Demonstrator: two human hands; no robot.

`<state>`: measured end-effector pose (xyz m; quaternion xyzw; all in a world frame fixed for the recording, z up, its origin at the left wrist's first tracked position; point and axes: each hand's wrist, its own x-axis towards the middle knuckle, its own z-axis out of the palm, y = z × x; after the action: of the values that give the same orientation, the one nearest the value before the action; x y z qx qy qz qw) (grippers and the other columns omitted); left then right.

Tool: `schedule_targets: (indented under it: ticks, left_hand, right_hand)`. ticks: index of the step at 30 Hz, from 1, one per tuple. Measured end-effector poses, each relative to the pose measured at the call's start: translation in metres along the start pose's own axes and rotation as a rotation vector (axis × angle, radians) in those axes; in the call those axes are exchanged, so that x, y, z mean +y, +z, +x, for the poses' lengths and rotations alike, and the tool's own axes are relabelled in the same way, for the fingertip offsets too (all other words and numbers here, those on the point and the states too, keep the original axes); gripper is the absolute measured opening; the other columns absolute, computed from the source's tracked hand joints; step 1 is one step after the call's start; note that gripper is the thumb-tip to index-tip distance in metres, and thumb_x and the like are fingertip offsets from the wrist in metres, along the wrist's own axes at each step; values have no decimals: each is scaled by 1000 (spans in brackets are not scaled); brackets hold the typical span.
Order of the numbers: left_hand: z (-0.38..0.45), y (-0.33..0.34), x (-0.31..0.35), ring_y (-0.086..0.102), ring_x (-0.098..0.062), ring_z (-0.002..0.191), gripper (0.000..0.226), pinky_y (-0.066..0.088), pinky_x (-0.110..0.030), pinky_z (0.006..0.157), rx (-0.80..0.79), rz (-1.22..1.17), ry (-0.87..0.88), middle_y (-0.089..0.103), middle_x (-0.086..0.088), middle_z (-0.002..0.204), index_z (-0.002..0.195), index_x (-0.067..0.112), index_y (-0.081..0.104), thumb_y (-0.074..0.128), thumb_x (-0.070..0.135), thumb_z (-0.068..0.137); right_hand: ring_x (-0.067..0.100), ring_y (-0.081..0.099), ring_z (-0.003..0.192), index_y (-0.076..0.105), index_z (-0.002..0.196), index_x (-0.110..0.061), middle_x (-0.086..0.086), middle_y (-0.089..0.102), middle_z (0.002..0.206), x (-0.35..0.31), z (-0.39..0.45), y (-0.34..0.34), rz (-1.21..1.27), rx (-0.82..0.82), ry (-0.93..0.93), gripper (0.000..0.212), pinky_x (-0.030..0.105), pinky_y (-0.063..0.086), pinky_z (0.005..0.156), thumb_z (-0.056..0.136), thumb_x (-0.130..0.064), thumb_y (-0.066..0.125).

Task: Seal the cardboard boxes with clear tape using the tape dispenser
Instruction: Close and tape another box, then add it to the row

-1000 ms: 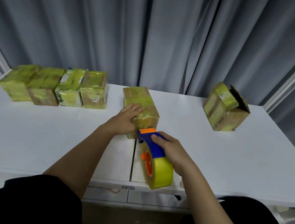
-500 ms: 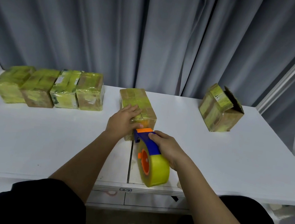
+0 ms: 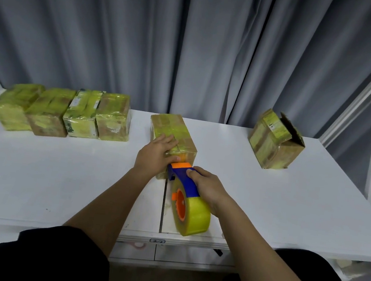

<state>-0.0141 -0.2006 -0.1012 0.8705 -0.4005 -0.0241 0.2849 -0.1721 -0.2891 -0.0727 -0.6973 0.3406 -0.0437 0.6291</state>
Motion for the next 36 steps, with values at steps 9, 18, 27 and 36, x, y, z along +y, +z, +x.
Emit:
schedule_targets:
  ticks: [9, 18, 27, 36]
  left_hand:
    - [-2, -4, 1, 16, -13, 145, 63, 28, -39, 112, -28, 13, -17, 27, 9, 155, 144, 28, 38, 60, 46, 88]
    - [-3, -2, 1, 16, -12, 145, 61, 28, -38, 112, 1, -25, -19, 29, 9, 154, 143, 27, 41, 62, 43, 88]
    - [-1, 0, 1, 16, -12, 145, 60, 30, -37, 109, -5, 22, -12, 28, 10, 154, 144, 28, 39, 58, 46, 89]
    - [0, -1, 0, 16, -11, 145, 58, 32, -40, 110, -16, 49, -15, 27, 12, 155, 143, 31, 40, 57, 46, 90]
  right_hand:
    - [19, 64, 100, 54, 128, -25, 2, 63, 119, 9, -4, 2, -27, 43, -45, 40, 32, 56, 82, 90, -36, 64]
    - [20, 58, 107, 59, 122, -28, -2, 62, 120, -8, -10, 5, -447, 73, -61, 34, 37, 49, 94, 95, -46, 49]
    - [17, 59, 94, 56, 110, -36, -9, 60, 99, -16, -21, 9, -575, 90, -96, 35, 29, 47, 80, 77, -43, 66]
    - [20, 62, 90, 52, 76, -33, -6, 61, 86, -27, -24, 1, -543, 29, -37, 16, 32, 49, 80, 76, -38, 67]
